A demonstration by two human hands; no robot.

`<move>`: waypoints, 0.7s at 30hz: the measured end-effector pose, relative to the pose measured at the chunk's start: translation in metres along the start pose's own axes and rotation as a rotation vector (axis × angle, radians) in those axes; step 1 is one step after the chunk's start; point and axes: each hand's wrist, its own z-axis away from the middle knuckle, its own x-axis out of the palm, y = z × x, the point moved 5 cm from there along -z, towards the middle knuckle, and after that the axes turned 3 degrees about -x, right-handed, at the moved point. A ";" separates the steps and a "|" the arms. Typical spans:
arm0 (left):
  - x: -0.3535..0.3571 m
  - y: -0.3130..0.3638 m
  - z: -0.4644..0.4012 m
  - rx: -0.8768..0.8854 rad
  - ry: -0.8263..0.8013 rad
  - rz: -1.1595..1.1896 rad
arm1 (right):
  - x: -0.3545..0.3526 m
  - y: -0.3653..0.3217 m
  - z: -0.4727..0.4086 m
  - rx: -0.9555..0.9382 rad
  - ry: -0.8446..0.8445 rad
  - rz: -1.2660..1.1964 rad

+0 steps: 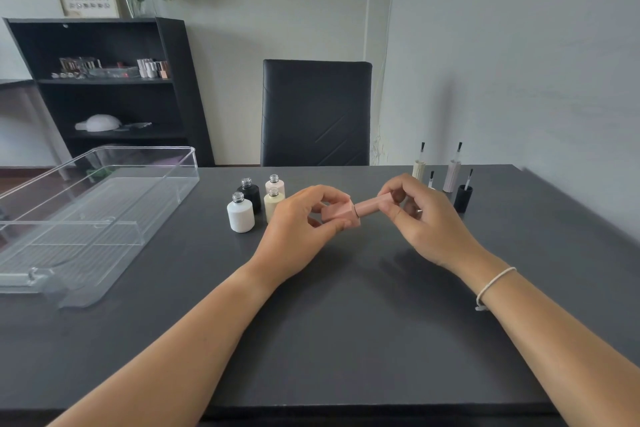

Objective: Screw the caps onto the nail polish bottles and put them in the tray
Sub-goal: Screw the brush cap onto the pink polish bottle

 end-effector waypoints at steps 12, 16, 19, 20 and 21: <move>0.001 -0.001 0.000 -0.012 -0.019 0.027 | -0.002 -0.007 -0.002 -0.004 0.061 -0.001; 0.002 -0.004 -0.001 -0.021 -0.048 -0.009 | -0.004 -0.013 -0.006 -0.001 0.114 -0.052; 0.004 -0.011 -0.002 -0.052 -0.079 -0.099 | -0.009 -0.018 -0.013 0.011 0.125 -0.065; 0.005 -0.014 -0.003 -0.063 -0.091 -0.148 | -0.010 -0.019 -0.017 0.012 0.113 -0.050; 0.006 -0.016 -0.004 -0.072 -0.106 -0.200 | -0.012 -0.020 -0.022 0.014 0.098 -0.019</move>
